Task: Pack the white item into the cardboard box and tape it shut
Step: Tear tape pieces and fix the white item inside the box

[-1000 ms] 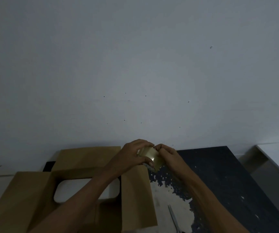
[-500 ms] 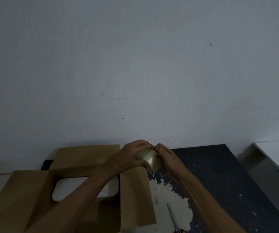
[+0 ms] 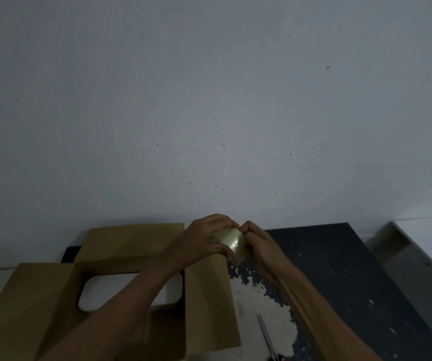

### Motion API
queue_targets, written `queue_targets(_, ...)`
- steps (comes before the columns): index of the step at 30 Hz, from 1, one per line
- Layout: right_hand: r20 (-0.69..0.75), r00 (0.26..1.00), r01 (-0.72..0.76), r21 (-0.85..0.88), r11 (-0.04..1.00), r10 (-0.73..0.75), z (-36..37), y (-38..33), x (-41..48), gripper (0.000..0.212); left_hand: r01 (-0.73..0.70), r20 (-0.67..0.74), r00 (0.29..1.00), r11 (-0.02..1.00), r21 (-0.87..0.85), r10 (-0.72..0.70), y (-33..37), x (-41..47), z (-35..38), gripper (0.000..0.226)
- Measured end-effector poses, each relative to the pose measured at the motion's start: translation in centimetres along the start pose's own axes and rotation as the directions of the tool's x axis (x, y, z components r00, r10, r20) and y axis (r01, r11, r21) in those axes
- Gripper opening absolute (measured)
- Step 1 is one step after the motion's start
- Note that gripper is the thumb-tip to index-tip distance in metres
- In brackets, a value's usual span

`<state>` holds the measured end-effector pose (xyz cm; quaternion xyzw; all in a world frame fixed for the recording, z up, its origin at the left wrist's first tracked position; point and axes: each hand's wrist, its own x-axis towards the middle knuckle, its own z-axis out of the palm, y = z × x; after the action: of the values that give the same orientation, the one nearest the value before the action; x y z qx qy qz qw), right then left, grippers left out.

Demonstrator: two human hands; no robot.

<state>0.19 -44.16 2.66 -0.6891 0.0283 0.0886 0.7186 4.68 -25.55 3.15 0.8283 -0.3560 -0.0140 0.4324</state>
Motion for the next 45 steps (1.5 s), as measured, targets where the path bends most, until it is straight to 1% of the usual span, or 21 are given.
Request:
queue_targets(3, 0.025, 1.0, -0.006, 0.061, 0.998, 0.004, 0.0, -0.1, -0.1, 0.02, 0.019, -0.011, 1.0, 1.0, -0.005, -0.019, -0.2, -0.1, -0.2, 0.06)
queue_targets(5, 0.038, 0.999, -0.007, 0.069, 0.998, 0.004, -0.1, -0.4, -0.2, 0.025, 0.025, -0.02, 0.999, 0.999, -0.025, -0.025, -0.3, -0.2, -0.2, 0.058)
queue_targets(9, 0.074, 0.996, 0.041, -0.028, 0.999, -0.039, -0.3, -0.4, -0.2, 0.02, 0.021, -0.036, 0.999, 0.999, -0.034, -0.022, -0.2, -0.2, -0.2, 0.056)
queue_targets(13, 0.076, 0.996, 0.051, -0.04, 0.998, -0.047, -0.4, -0.4, -0.4, 0.015, 0.013, -0.031, 0.999, 0.999, -0.04, -0.014, -0.1, -0.1, -0.2, 0.058)
queue_targets(17, 0.025, 0.999, 0.039, -0.159, 0.986, -0.035, -0.6, -0.3, -0.5, 0.017, 0.003, -0.021, 1.0, 1.0, -0.027, -0.004, -0.1, -0.1, 0.3, 0.06)
queue_targets(20, -0.012, 0.999, 0.032, -0.207, 0.978, -0.035, -0.5, -0.3, -0.6, 0.022, -0.033, -0.015, 0.999, 0.999, 0.037, 0.033, -0.1, 0.1, 0.9, 0.06)
queue_targets(24, -0.033, 0.999, 0.016, -0.154, 0.988, -0.021, -0.4, -0.1, -0.6, 0.025, -0.057, 0.001, 0.998, 0.996, 0.069, 0.057, 0.0, 0.2, 1.3, 0.058)
queue_targets(27, -0.002, 1.0, 0.0, -0.038, 0.999, 0.0, -0.5, 0.1, -0.5, 0.022, -0.07, 0.01, 0.998, 0.996, 0.06, 0.069, 0.2, 0.1, 1.1, 0.058)
queue_targets(29, 0.008, 1.0, -0.01, 0.025, 1.0, 0.01, -0.4, 0.3, -0.4, 0.024, -0.072, 0.013, 0.997, 0.996, 0.055, 0.071, 0.3, 0.1, 1.0, 0.059)
queue_targets(32, 0.011, 1.0, -0.028, 0.058, 0.998, 0.027, -0.3, 0.3, -0.3, 0.032, -0.064, 0.018, 0.998, 0.997, 0.054, 0.063, 0.3, 0.0, 0.9, 0.059)
queue_targets(40, -0.009, 0.998, -0.06, 0.068, 0.996, 0.06, -0.3, 0.3, -0.3, 0.034, -0.041, 0.023, 0.999, 0.999, 0.035, 0.04, 0.4, 0.0, 0.9, 0.059)
queue_targets(42, -0.017, 0.998, -0.057, 0.057, 0.997, 0.058, -0.3, 0.4, -0.2, 0.03, -0.03, 0.023, 0.999, 0.999, 0.023, 0.029, 0.4, 0.0, 0.9, 0.058)
queue_targets(45, -0.012, 0.998, -0.059, 0.086, 0.995, 0.061, -0.4, 0.4, -0.3, 0.016, -0.015, 0.015, 1.0, 1.0, 0.007, 0.015, 0.3, 0.1, 0.7, 0.057)
